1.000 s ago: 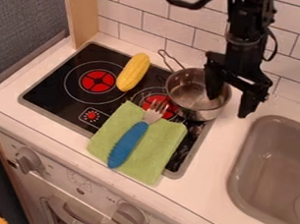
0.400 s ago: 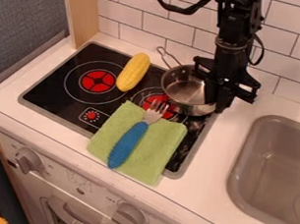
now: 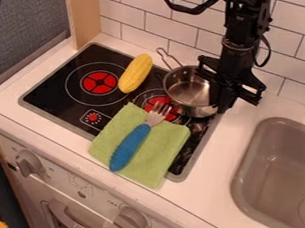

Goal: Move the silver pot to the lower left side of the burner

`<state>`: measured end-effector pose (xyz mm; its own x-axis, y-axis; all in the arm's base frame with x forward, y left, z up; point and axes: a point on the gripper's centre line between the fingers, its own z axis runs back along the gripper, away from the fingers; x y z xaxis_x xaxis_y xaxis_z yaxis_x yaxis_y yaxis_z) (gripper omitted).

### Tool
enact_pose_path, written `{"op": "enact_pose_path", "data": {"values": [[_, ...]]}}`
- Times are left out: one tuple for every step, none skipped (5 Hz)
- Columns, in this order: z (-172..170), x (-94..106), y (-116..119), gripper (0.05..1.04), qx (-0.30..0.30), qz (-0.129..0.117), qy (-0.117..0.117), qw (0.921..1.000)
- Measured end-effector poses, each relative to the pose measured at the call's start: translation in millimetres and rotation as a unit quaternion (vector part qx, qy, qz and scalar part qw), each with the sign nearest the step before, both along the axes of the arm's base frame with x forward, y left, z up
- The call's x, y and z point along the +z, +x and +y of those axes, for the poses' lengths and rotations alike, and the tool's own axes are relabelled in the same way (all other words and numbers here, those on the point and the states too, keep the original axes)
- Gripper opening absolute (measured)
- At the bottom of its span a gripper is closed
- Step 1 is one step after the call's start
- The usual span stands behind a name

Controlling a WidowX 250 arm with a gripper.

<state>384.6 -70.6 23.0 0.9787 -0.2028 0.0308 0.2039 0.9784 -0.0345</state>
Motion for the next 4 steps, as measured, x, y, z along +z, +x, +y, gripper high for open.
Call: {"op": "enact_pose_path", "data": {"values": [[-11,16.3,-9,0.084,-0.02,-0.027,0.003,0.9994],[-18,58.7,-22,0.072,-0.048,-0.085,0.02,0.995],[4,84.8,-41,0.069,-0.032,-0.11,0.017,0.9933],[45,91.6,-64,0.069,-0.004,-0.103,0.017,0.9945]]}}
